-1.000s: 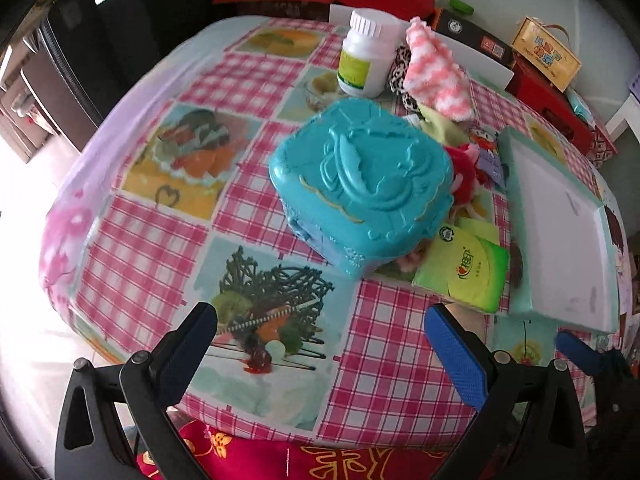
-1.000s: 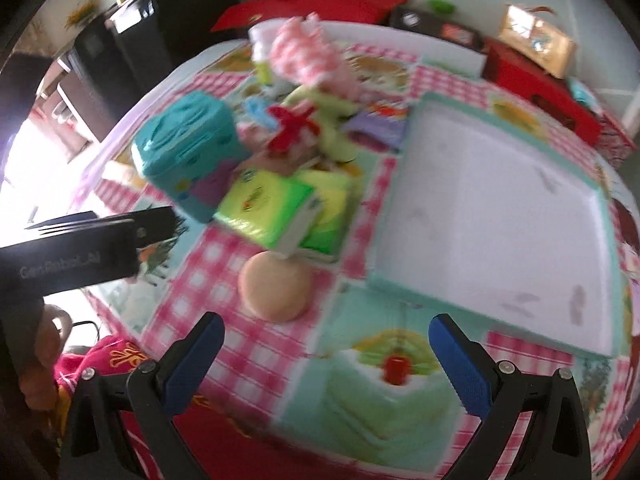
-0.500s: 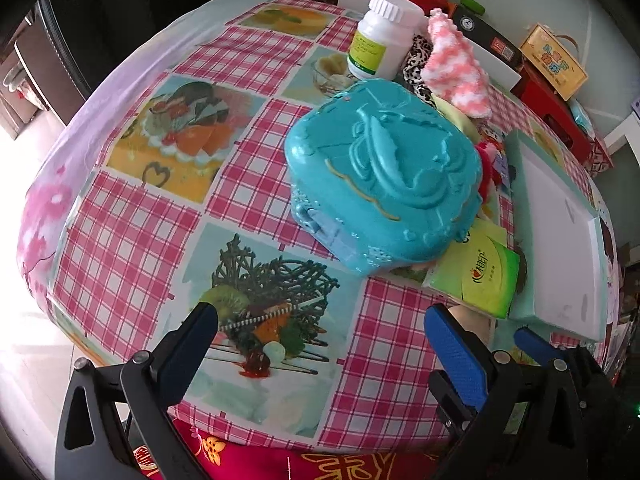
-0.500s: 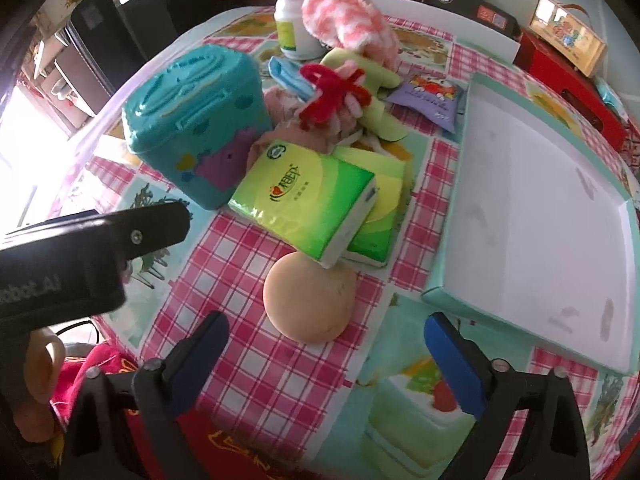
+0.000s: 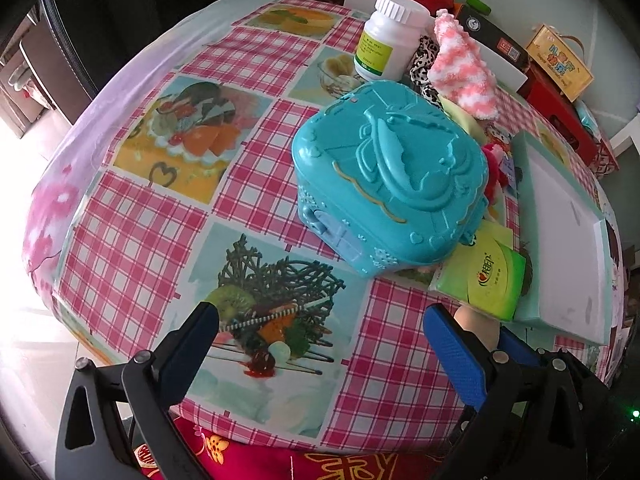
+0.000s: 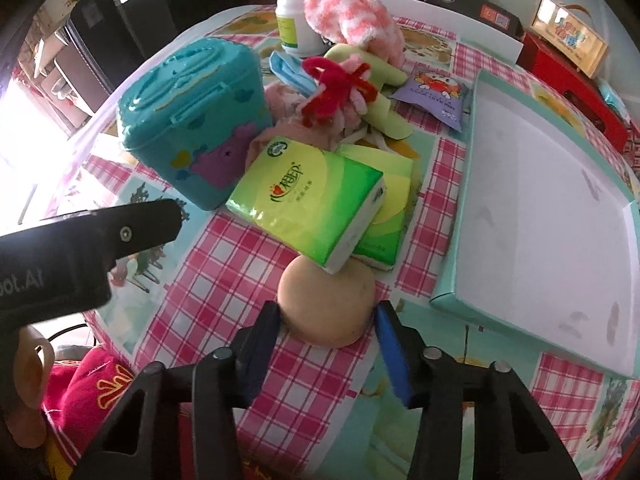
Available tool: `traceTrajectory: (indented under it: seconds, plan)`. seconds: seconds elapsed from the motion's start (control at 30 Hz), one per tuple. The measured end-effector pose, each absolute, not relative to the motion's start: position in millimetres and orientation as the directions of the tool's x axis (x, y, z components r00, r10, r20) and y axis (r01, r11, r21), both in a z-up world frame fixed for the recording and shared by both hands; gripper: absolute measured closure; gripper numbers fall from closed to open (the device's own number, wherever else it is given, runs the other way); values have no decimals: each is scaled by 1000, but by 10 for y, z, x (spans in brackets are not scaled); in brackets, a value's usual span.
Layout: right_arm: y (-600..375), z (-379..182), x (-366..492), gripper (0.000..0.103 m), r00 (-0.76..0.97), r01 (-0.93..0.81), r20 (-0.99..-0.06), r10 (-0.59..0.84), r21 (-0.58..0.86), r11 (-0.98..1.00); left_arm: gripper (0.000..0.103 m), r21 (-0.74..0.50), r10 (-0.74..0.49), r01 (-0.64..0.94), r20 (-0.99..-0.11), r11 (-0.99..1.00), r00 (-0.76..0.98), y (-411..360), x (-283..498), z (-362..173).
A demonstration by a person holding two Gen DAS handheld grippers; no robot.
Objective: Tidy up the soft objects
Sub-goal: 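Lift the tan bun with the right tool while the left tool approaches the green tissue pack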
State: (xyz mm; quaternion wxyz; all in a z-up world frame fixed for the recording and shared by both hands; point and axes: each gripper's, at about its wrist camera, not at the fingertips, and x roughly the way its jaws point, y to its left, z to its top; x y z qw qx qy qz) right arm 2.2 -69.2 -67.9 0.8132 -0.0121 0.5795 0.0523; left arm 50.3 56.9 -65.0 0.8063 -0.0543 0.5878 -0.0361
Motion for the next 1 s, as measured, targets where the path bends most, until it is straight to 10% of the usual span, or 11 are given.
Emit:
traceTrajectory:
  seconds: [1.0]
  plan:
    - [-1173,-215,-407,54,419,-33,-895,151,151,988,2,-68,-89,70,-925,995,369,99,280,-277]
